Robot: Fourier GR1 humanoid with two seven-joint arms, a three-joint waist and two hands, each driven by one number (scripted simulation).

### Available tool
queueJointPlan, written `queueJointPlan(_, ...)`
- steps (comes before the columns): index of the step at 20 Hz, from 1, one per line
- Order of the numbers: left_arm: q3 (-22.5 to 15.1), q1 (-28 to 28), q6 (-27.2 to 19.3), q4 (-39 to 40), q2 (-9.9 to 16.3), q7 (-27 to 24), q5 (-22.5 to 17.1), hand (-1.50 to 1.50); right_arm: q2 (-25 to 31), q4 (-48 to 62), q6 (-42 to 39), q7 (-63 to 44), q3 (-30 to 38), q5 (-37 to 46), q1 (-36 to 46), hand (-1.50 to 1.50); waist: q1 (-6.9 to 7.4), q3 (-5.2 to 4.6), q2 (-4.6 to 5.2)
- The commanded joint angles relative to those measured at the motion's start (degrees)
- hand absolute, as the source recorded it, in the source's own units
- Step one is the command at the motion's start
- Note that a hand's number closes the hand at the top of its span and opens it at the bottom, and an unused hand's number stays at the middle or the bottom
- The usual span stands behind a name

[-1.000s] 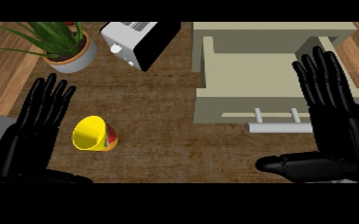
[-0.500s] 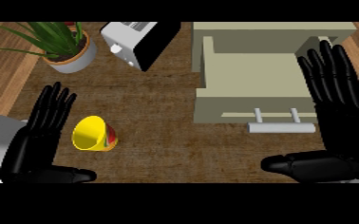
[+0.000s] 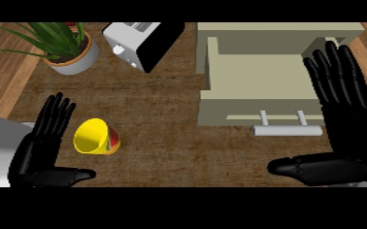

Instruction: Pick up the cup, place it into the drawer and close the drawer

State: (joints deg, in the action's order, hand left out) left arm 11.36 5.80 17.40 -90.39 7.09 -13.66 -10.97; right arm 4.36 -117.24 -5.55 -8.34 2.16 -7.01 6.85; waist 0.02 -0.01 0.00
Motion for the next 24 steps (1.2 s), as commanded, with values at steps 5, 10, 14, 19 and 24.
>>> queueJointPlan(5, 3.31, -4.86, 3.69, 15.98, 3.43, -9.54, 1.93, -1.5, 0.03, -1.16, -0.22, -1.08, -0.14, -0.48, -0.53, -1.5, -0.14, 0.0, 0.01)
queueJointPlan(10, 1.67, -7.81, 1.12, 23.51, 1.19, -13.42, 5.21, -1.5, -0.33, -1.64, 1.01, -3.18, -0.67, -0.46, 2.12, -1.5, -0.14, -0.01, 0.01)
queueJointPlan(14, 3.46, -9.75, 2.42, 28.31, 3.42, -15.68, 4.43, -1.5, 1.08, -3.37, -1.73, -1.53, 1.26, -2.14, -2.28, -1.5, -0.18, 0.0, 0.01)
queueJointPlan(19, 1.62, -7.9, -0.29, 33.24, -0.33, -23.6, 7.56, -1.5, 1.0, -1.51, -2.32, -0.27, 1.59, -2.35, -2.49, -1.5, -0.18, 0.0, 0.03)
queueJointPlan(24, 3.21, -9.92, 2.6, 37.22, 4.61, -24.69, 6.47, -1.5, 0.8, 1.24, -2.21, 0.93, 2.3, -2.14, -0.75, -1.5, -0.04, 0.01, 0.01)
